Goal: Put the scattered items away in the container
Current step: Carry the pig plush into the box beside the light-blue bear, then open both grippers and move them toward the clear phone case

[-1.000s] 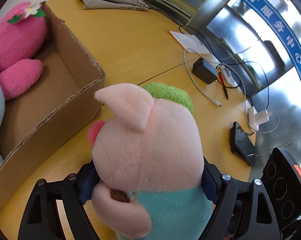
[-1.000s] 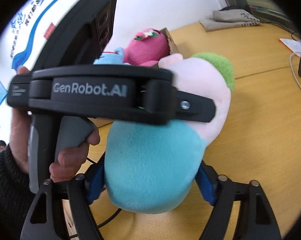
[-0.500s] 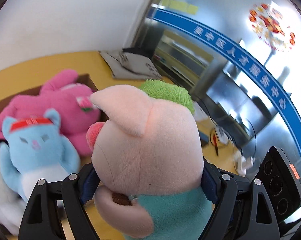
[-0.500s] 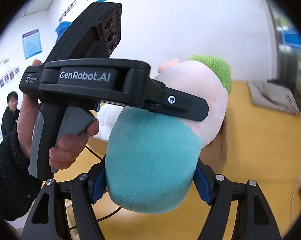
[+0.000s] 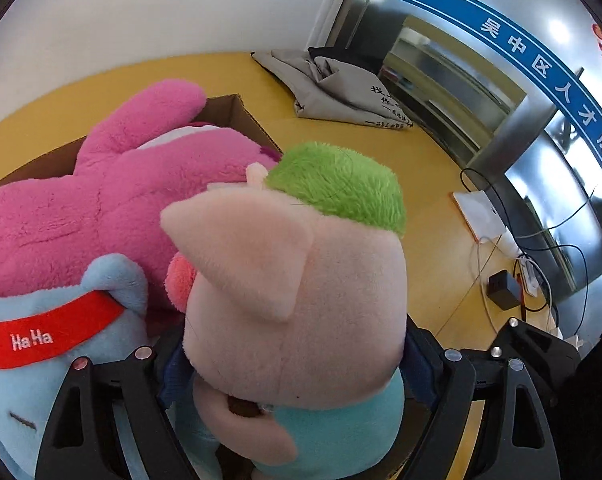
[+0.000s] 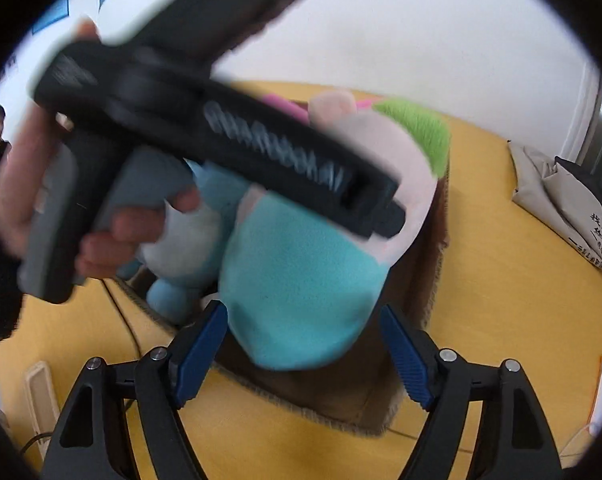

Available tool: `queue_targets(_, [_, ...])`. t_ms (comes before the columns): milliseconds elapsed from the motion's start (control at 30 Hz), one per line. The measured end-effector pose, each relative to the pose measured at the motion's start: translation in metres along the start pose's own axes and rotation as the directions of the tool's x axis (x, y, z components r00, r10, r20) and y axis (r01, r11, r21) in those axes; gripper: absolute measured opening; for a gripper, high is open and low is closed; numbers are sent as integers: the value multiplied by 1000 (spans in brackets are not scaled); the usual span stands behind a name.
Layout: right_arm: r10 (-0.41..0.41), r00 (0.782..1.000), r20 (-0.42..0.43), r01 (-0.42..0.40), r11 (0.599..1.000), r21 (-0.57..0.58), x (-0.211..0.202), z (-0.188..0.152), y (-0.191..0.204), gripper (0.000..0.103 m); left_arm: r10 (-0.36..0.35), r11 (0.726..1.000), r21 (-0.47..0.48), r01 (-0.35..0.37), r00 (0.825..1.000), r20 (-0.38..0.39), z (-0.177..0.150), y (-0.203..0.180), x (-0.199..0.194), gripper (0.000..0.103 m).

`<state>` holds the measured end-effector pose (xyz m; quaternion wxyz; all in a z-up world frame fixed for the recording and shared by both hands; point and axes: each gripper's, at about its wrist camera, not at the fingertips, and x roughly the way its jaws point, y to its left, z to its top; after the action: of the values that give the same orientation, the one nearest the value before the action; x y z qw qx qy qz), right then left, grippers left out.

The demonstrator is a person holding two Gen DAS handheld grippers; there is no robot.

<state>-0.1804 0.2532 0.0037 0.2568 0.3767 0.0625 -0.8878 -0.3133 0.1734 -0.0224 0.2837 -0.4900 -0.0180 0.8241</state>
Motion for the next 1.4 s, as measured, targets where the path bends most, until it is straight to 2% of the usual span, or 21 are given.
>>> queue_targets(67, [42,996,75,-49,994,95,-16,3,-12,78,-34,999,-9,34,999,-21,1,-1,3,89])
queue_targets(100, [53,994,100,-67,988,140,-16,8,-17,77,-75,997,-22,74,996,-47,0,-1,8,89])
queue_targets(133, [48,993,107,-65,985,158,-11,11,-20,72,-87,996,-31,85,994,-62,-3,-1,11,87])
queue_targets(167, [29,995,96,-44,986,160,-3,13,-23,66,-77,997,-32,75,995,-63,-4,-3,12,88])
queue_targets(233, [3,998,56,-13,983,184,17,11,-26,65,-73,997,-38,71,996,-60,-4,-3,10,88])
queue_targets(333, [29,997,65,-45,965,257,25,3,-39,65,-84,996,-46,81,994,-67,-6,-2,7,88])
queue_targets(467, [-7,1000,17,3,975,223,30,4,-38,58,-82,996,-45,78,993,-85,-3,-1,-1,85])
queue_targets(533, [-3,1000,7,2,974,228,32,3,-40,58,-108,992,-75,104,993,-52,0,6,-15,83])
queue_targets(567, [-7,1000,2,6,973,229,35,4,-42,57,-107,991,-84,105,994,-19,0,11,-25,78])
queue_targets(600, [-14,1000,-3,14,974,227,37,4,-43,57,-87,993,-83,89,996,32,2,14,-39,73])
queue_targets(667, [-22,1000,-9,23,978,208,40,3,-42,57,-12,996,-81,25,988,155,11,17,-67,74])
queue_targets(700, [-24,1000,-11,26,978,206,42,3,-42,57,21,997,-76,-8,986,168,15,16,-68,74])
queue_targets(800, [-24,1000,-13,26,976,214,42,2,-42,57,96,995,37,-96,995,20,21,2,-24,69])
queue_targets(933, [-36,999,-25,40,971,237,42,1,-49,54,68,998,19,-68,998,-18,21,10,10,70])
queue_targets(1000, [-32,999,-28,38,964,262,40,2,-52,54,88,995,44,-86,995,-45,19,14,22,71])
queue_targets(1133, [-41,999,-35,50,949,311,29,1,-44,58,177,980,95,-173,984,-34,20,3,26,71])
queue_targets(1200, [-52,998,-35,61,938,340,19,-3,-38,67,195,978,83,-193,981,-17,19,-1,22,71])
queue_targets(1233, [-62,998,-31,69,936,346,12,-5,-32,72,195,978,73,-194,981,4,18,-3,13,71])
queue_targets(1333, [-117,993,-7,113,936,333,-16,-13,-12,79,179,982,48,-184,979,100,6,-9,-31,69])
queue_targets(1400, [-156,988,18,141,930,338,-37,-19,1,80,157,984,49,-169,970,188,-12,-14,-76,71])
